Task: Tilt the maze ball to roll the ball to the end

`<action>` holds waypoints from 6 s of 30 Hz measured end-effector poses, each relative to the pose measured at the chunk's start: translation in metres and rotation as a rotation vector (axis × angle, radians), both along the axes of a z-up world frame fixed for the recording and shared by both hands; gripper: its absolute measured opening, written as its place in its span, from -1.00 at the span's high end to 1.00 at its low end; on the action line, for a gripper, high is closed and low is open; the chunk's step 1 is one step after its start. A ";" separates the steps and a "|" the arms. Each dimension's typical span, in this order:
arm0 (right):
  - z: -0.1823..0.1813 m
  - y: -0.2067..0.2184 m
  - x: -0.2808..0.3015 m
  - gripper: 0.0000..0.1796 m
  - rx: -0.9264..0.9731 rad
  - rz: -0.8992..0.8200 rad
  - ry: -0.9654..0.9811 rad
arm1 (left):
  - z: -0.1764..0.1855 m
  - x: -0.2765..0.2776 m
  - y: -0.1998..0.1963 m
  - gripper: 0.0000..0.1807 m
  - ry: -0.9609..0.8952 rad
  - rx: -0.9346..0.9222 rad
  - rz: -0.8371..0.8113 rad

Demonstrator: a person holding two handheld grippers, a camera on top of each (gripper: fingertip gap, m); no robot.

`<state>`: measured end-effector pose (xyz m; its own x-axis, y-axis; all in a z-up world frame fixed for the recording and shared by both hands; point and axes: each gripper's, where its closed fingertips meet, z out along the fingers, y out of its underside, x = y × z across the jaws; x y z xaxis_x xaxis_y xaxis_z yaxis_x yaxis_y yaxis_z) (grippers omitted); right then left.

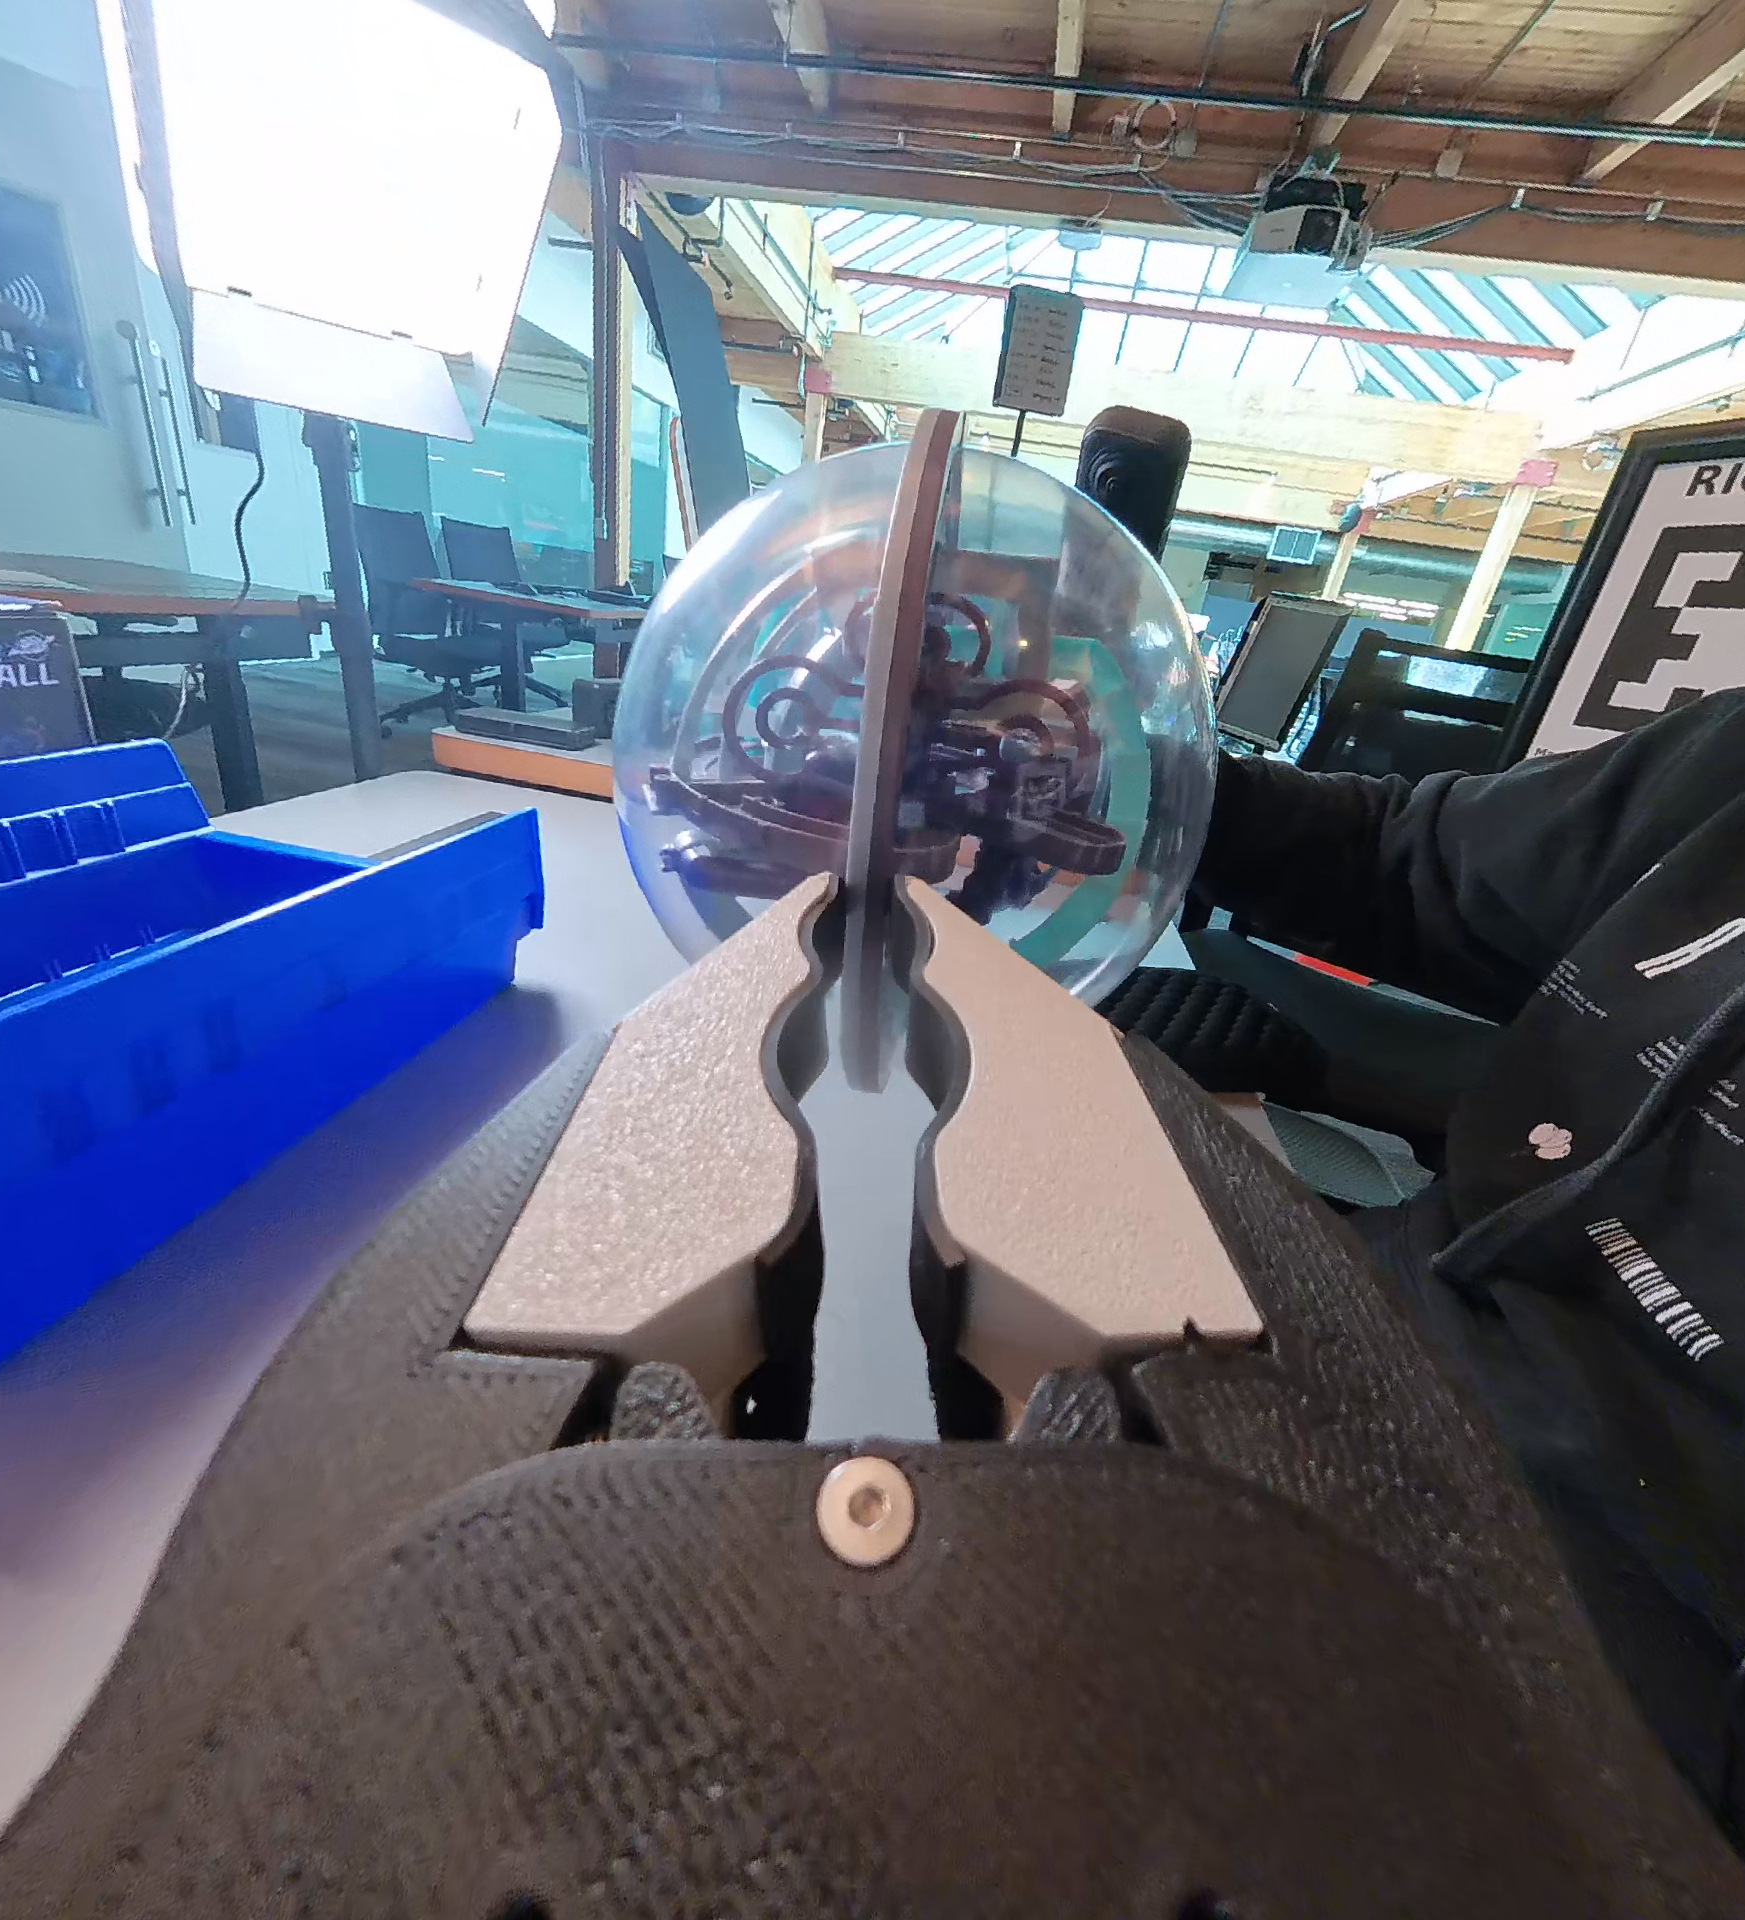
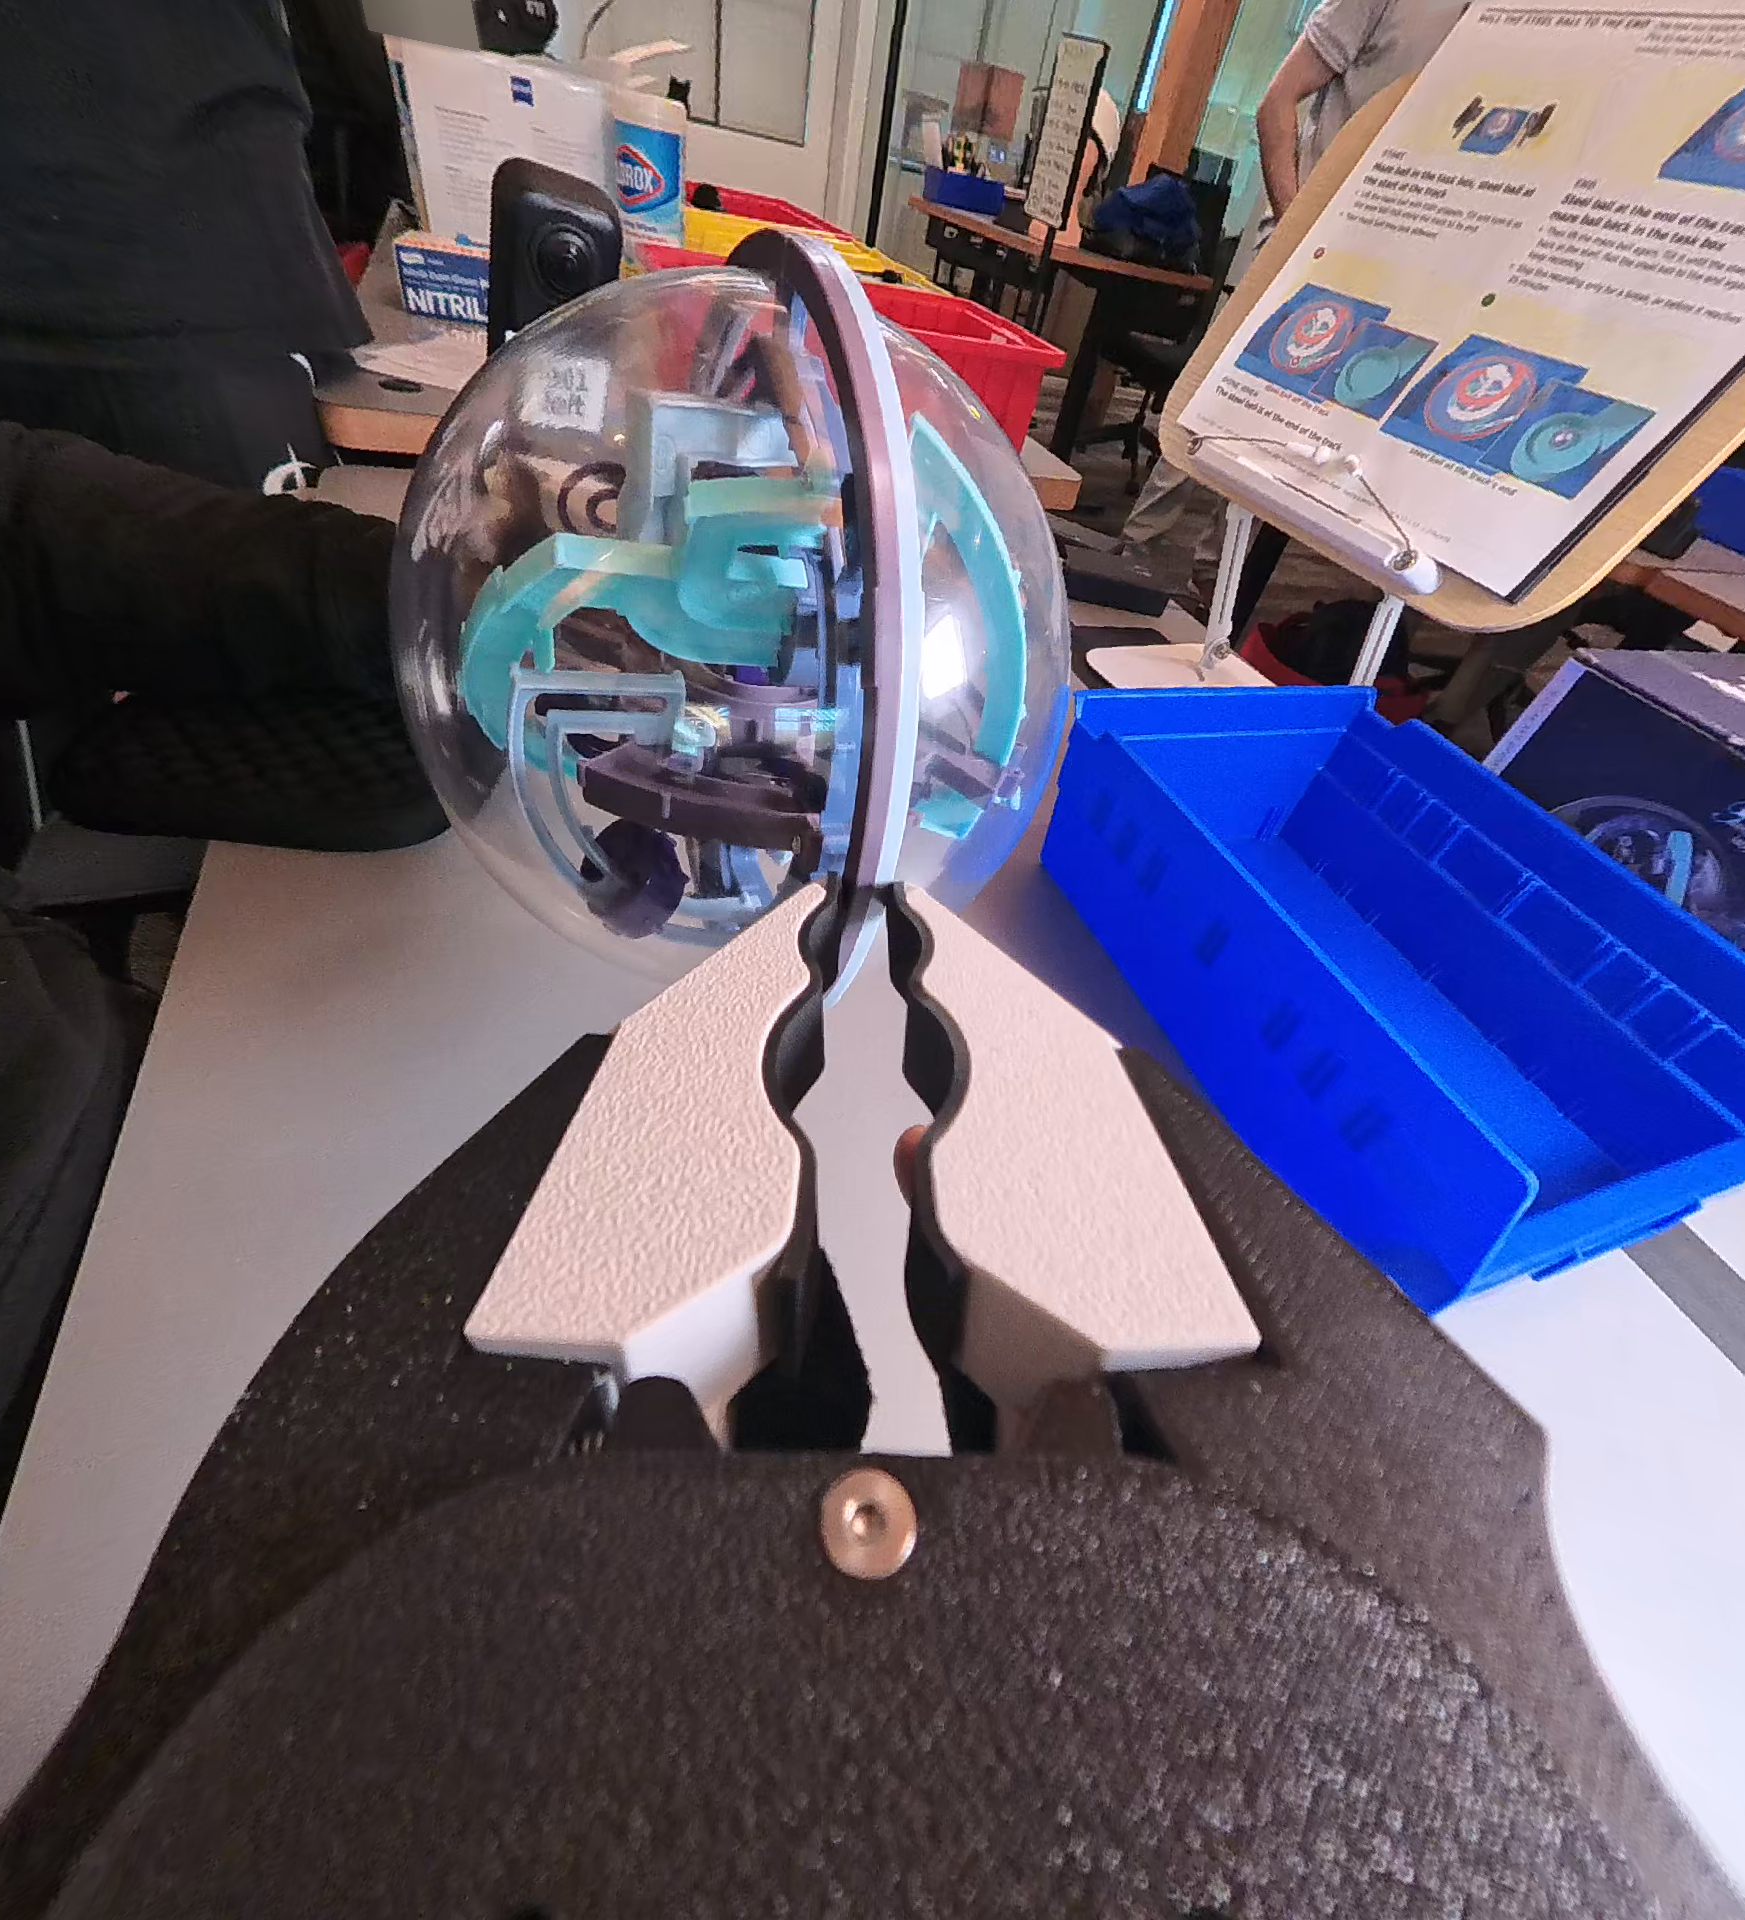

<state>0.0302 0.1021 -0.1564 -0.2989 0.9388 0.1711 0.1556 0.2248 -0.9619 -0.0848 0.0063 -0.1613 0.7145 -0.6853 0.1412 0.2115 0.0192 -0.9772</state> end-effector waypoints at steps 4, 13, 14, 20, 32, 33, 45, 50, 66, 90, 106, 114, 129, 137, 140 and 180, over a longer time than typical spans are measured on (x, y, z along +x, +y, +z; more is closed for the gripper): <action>-0.002 0.000 0.000 0.93 -0.007 0.002 -0.004 | 0.002 0.000 -0.001 0.92 -0.007 -0.001 -0.001; -0.007 -0.002 -0.002 0.93 -0.019 0.008 -0.017 | 0.002 -0.001 -0.003 0.92 -0.014 -0.009 0.000; -0.007 -0.002 -0.002 0.93 -0.022 0.008 -0.015 | 0.003 -0.001 -0.004 0.92 -0.010 -0.003 0.002; -0.009 -0.003 -0.002 0.93 -0.029 0.009 -0.025 | 0.001 -0.003 -0.003 0.92 -0.012 -0.019 0.005; -0.020 -0.003 -0.001 0.93 -0.064 0.005 -0.071 | -0.008 -0.002 -0.002 0.92 -0.042 -0.074 -0.006; -0.021 -0.003 -0.001 0.93 -0.067 0.005 -0.075 | -0.009 -0.003 -0.002 0.92 -0.044 -0.080 -0.005; -0.038 -0.004 0.002 0.93 -0.108 0.001 -0.146 | -0.025 -0.001 -0.001 0.93 -0.101 -0.182 -0.021; -0.041 -0.003 0.004 0.94 -0.120 -0.001 -0.155 | -0.031 0.001 -0.001 0.93 -0.097 -0.204 -0.023; -0.056 -0.002 0.006 0.94 -0.174 -0.010 -0.206 | -0.051 0.002 0.002 0.92 -0.152 -0.363 -0.022; -0.091 -0.003 0.006 0.94 -0.438 -0.031 -0.398 | -0.080 0.000 0.006 0.93 -0.336 -0.685 -0.077; -0.101 0.000 0.009 0.94 -0.682 -0.031 -0.553 | -0.098 0.004 0.007 0.93 -0.548 -0.910 -0.135; -0.099 0.001 0.009 0.94 -0.822 -0.014 -0.628 | -0.100 0.005 0.008 0.93 -0.661 -1.017 -0.161; -0.100 -0.009 0.011 0.94 -1.079 0.032 -0.748 | -0.100 0.011 -0.005 0.92 -0.815 -1.186 -0.205; -0.102 -0.017 0.013 0.94 -1.172 0.072 -0.761 | -0.096 0.010 -0.009 0.92 -0.844 -1.223 -0.191; -0.102 -0.018 0.014 0.94 -1.183 0.078 -0.761 | -0.097 0.011 -0.010 0.92 -0.851 -1.217 -0.194; -0.104 -0.081 0.040 0.64 0.629 -0.292 -0.039 | -0.094 0.012 -0.007 0.93 -0.826 -0.897 -0.069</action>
